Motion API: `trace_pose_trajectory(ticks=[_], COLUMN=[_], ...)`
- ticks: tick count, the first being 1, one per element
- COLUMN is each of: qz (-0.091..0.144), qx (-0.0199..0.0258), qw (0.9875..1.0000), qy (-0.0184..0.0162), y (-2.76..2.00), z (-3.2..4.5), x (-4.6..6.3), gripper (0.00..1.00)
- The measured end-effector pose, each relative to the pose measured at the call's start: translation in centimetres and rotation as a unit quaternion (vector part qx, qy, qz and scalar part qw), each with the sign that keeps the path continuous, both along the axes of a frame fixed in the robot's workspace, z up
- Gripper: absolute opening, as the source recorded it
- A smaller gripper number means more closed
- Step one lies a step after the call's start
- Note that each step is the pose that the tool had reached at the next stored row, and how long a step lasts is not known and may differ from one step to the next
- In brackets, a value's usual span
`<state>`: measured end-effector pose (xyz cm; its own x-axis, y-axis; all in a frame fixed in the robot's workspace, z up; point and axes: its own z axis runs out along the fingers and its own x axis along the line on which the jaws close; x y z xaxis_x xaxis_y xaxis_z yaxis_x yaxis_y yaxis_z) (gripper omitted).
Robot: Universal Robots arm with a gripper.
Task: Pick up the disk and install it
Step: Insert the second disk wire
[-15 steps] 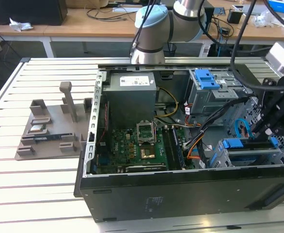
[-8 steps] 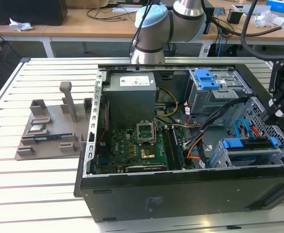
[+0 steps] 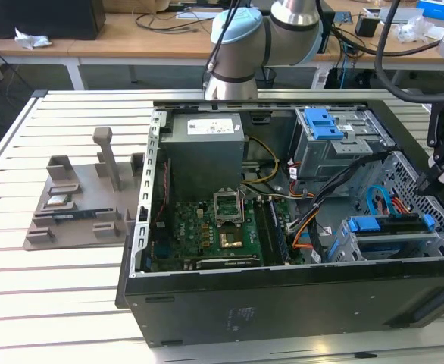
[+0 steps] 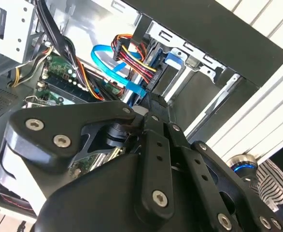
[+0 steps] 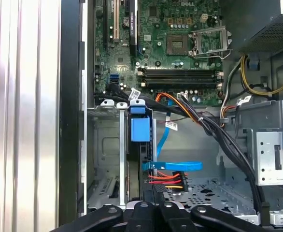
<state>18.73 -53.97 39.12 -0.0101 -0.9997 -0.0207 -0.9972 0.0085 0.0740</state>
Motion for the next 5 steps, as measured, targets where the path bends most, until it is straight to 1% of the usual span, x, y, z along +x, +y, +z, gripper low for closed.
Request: trace_pose_trajectory(ticks=[5], qz=[0.000], qx=[0.0000], qw=[1.0000], qy=[-0.0022], y=[0.00], z=[-0.01], x=[0.00], gripper=[0.11])
